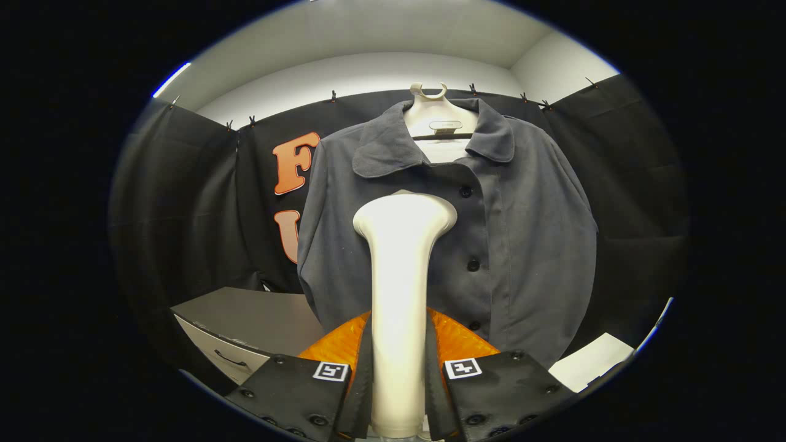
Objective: Iron the clothes twice with a garment steamer, once on the left side and once on the right side.
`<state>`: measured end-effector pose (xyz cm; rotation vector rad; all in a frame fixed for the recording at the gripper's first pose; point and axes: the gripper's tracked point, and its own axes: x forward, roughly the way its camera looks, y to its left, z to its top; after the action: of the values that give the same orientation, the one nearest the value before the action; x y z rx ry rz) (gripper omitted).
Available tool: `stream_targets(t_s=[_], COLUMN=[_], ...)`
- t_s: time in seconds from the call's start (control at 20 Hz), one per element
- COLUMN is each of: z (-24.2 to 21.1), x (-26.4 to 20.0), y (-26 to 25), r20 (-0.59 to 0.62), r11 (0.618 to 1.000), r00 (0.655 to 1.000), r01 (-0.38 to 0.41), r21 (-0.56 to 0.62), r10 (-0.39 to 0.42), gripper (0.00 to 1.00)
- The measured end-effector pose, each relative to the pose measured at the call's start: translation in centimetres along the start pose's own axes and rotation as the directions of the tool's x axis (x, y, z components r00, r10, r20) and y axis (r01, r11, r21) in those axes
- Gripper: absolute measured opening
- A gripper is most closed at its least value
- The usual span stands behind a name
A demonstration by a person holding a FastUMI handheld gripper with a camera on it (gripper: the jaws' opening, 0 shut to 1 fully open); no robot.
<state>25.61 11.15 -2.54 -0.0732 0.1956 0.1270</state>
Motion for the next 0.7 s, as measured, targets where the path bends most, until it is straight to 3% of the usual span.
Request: stream_targets(t_s=[0.7], z=[-5.3], x=[-0.8], y=[-0.3], r20=[-0.065], r11=[0.999], r00=[0.997], r01=[0.027], r21=[-0.018], r10=[-0.028], gripper=[0.43])
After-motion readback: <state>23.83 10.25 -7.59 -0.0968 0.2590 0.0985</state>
